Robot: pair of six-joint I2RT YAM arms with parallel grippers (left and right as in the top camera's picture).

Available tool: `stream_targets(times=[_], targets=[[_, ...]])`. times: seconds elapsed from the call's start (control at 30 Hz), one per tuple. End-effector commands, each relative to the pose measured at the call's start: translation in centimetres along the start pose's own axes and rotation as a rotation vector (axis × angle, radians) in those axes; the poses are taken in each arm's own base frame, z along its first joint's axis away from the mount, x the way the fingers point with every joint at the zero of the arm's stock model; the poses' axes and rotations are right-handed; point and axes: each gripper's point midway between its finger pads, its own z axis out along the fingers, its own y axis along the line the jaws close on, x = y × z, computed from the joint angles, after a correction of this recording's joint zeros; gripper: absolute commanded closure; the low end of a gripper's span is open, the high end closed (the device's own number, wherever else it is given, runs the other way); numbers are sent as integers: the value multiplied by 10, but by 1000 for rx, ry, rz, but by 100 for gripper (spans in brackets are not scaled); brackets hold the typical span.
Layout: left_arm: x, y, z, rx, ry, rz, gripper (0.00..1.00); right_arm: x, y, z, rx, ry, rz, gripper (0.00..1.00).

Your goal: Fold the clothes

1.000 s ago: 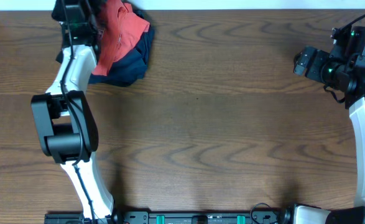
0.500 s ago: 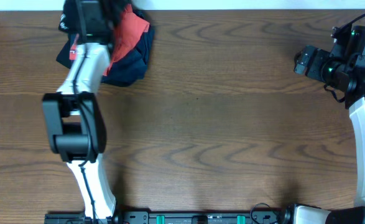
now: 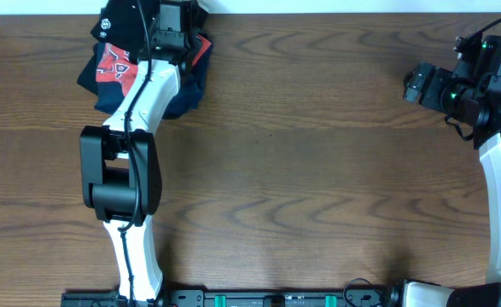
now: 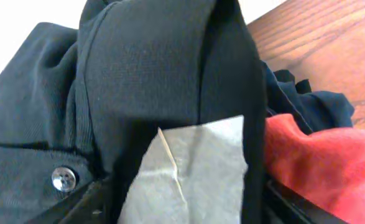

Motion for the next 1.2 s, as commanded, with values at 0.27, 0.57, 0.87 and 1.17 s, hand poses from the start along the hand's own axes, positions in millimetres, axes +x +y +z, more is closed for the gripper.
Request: stream_targets(times=[0.27,0.57,0.87,1.17], targets=[[-84,31,-94,-21,-239,-369,18,1,2,0,-5,7,-19,3],[-108,109,-103,-104,-467,-687,9,7,0,0,0,30,-19,3],[-62,157,-28,-89,-519,-886,8,9,0,0,2,36,-18,3],[18,111,60,-70,-260,-876,2,11,-1,-1,4,48,-16,3]])
